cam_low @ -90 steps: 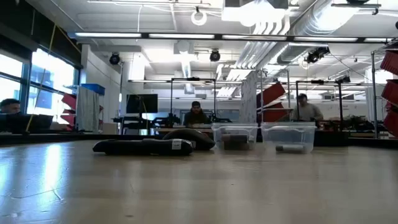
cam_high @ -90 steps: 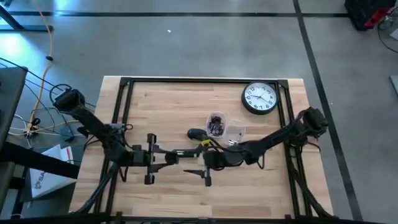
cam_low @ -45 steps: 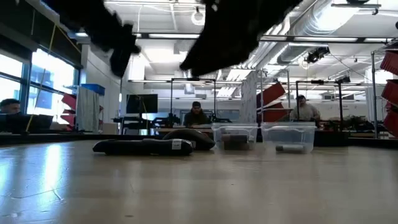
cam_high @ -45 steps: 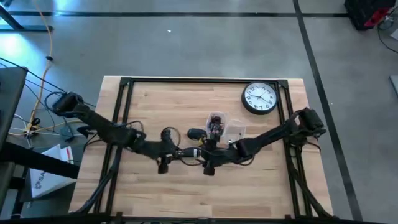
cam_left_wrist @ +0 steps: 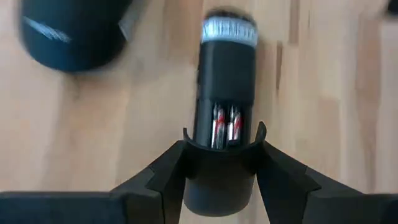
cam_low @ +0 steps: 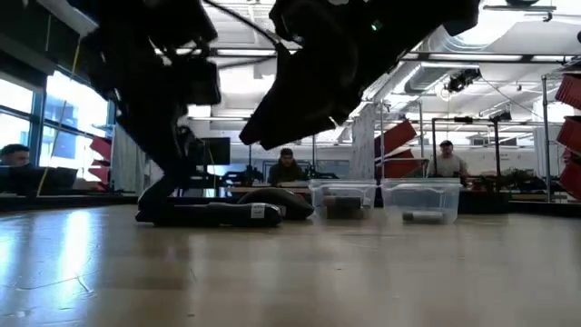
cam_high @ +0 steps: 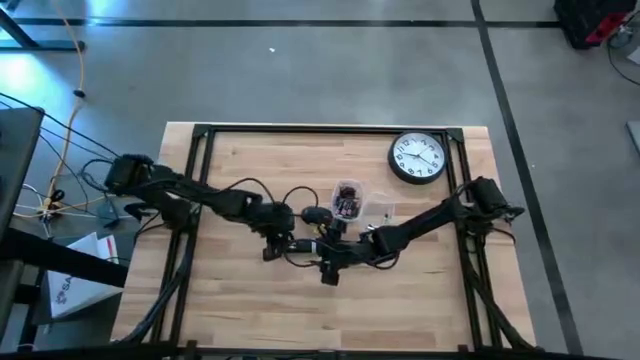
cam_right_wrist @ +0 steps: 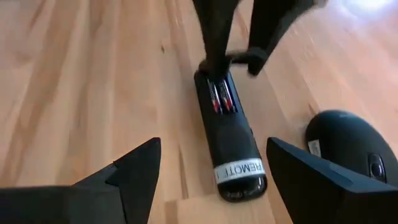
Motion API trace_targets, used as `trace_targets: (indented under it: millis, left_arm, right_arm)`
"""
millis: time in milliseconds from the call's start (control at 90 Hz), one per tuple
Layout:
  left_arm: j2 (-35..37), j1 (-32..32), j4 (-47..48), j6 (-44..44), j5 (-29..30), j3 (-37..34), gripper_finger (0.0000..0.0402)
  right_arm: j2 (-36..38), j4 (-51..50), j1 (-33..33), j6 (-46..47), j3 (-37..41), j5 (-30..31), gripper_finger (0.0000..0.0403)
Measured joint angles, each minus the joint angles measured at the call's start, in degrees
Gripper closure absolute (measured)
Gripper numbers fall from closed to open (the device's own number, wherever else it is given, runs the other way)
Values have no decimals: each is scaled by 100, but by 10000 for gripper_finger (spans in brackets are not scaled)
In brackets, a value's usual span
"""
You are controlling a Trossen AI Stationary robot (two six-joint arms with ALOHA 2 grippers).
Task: Insert battery
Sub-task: Close the black cover
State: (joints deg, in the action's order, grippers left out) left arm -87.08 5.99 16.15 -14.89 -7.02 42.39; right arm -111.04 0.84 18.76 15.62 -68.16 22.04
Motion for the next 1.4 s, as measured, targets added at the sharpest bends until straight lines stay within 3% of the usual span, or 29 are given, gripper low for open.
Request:
trace_targets:
  millis: [467, 1400]
  left_arm:
    - [-491, 129, -97, 454, 145, 293, 257]
    - [-617, 206, -336, -44, 529, 286, 247]
  right_arm:
    - [-2, 53, -4, 110, 0, -17, 141]
    - [-2, 31, 13, 238, 0, -164, 141]
